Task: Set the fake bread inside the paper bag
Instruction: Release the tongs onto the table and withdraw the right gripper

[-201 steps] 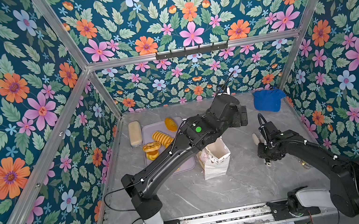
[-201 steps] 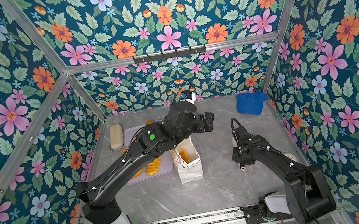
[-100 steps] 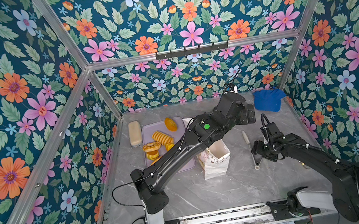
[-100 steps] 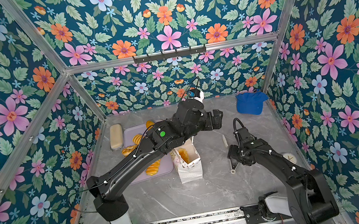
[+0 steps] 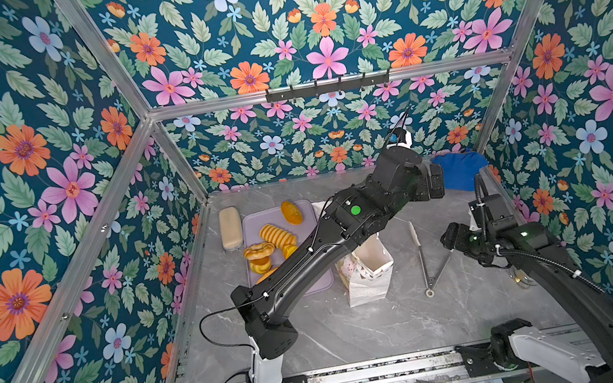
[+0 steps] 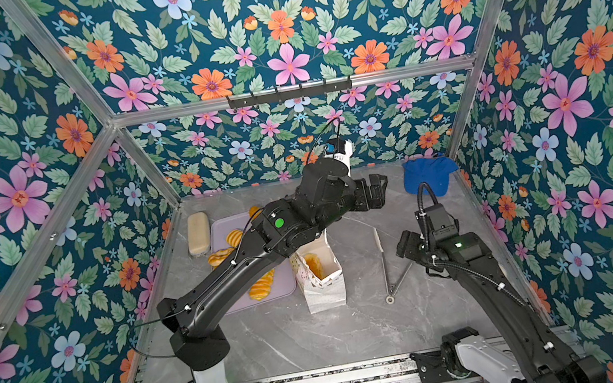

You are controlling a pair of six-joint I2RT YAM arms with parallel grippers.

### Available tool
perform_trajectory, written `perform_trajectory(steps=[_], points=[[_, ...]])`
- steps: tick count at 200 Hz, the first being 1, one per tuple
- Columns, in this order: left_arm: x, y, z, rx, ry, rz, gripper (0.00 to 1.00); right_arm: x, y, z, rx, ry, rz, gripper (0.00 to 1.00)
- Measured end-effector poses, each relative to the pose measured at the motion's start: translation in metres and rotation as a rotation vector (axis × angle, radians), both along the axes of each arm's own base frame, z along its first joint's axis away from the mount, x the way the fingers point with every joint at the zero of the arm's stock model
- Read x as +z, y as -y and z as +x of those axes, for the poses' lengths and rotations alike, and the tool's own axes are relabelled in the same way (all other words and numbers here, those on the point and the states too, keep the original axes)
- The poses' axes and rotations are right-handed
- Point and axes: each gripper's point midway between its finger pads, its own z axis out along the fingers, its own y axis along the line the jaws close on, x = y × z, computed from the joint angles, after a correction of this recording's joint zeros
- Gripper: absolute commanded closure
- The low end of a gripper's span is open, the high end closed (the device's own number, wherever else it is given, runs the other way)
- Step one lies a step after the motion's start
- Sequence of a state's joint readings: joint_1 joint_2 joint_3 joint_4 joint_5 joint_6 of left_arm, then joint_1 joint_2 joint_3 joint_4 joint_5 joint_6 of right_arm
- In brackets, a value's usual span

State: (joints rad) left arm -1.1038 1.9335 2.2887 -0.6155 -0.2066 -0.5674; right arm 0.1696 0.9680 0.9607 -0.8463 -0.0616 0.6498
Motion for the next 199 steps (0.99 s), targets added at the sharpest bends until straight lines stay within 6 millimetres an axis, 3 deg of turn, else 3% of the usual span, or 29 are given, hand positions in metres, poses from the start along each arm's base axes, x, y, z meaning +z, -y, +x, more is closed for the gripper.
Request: perform_trajectory(steps=[18,69,92,118,135,159,199], points=[[-0.001,0.013,0.002,-0.029,0.016,-0.011,0.0,0.028,0.008,-0.012,-0.038,0.065,0.006,0.06],[-0.036,0.047,0.022,-0.014,-0.021,0.001,0.12,0.1,0.039,-0.086,-0.184,0.284,0.036,0.11],[-0.078,0.061,0.028,-0.007,-0.081,0.055,0.16,0.135,0.049,-0.114,-0.222,0.364,0.047,0.13],[-0.135,0.073,0.021,-0.011,-0.158,0.157,0.14,0.174,0.056,-0.138,-0.239,0.458,0.06,0.12],[-0.16,0.079,0.007,-0.017,-0.182,0.21,0.09,0.181,0.055,-0.14,-0.23,0.452,0.061,0.13],[-0.189,0.08,-0.014,-0.016,-0.19,0.293,0.04,0.175,0.046,-0.133,-0.191,0.409,0.073,0.11],[-0.266,0.053,-0.037,0.009,-0.262,0.473,0.01,0.16,0.044,-0.129,-0.167,0.366,0.049,0.06]])
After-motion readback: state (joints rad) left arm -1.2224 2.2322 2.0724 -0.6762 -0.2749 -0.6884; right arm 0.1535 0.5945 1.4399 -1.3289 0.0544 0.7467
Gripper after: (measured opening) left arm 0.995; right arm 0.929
